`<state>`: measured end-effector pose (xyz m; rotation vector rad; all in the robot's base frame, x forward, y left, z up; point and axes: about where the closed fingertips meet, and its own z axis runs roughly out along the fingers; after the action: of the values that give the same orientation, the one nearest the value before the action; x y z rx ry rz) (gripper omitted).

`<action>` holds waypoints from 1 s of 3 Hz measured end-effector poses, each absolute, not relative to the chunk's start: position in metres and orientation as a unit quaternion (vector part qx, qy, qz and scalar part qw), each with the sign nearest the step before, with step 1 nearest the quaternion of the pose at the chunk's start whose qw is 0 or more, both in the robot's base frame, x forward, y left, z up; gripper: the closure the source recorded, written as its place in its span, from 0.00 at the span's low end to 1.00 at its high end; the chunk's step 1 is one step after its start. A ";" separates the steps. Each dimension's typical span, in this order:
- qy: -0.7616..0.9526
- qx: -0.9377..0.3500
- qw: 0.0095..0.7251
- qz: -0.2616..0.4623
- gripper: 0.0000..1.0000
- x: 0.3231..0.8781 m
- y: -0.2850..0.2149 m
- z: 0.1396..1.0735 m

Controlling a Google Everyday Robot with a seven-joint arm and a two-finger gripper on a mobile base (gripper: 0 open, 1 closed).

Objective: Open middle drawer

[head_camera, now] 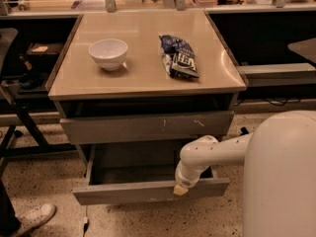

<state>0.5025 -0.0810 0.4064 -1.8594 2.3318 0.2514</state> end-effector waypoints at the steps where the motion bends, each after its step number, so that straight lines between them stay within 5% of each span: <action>1: 0.777 -0.620 0.074 0.084 0.87 0.502 -0.081 0.406; 2: 0.777 -0.620 0.074 0.084 1.00 0.502 -0.081 0.406; 3: 0.776 -0.619 0.080 0.088 1.00 0.505 -0.080 0.410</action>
Offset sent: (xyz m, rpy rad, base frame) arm 0.0000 0.0000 0.0000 0.0000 0.0000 0.0000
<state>0.5046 -0.0801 0.4096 -1.8510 2.3224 0.2627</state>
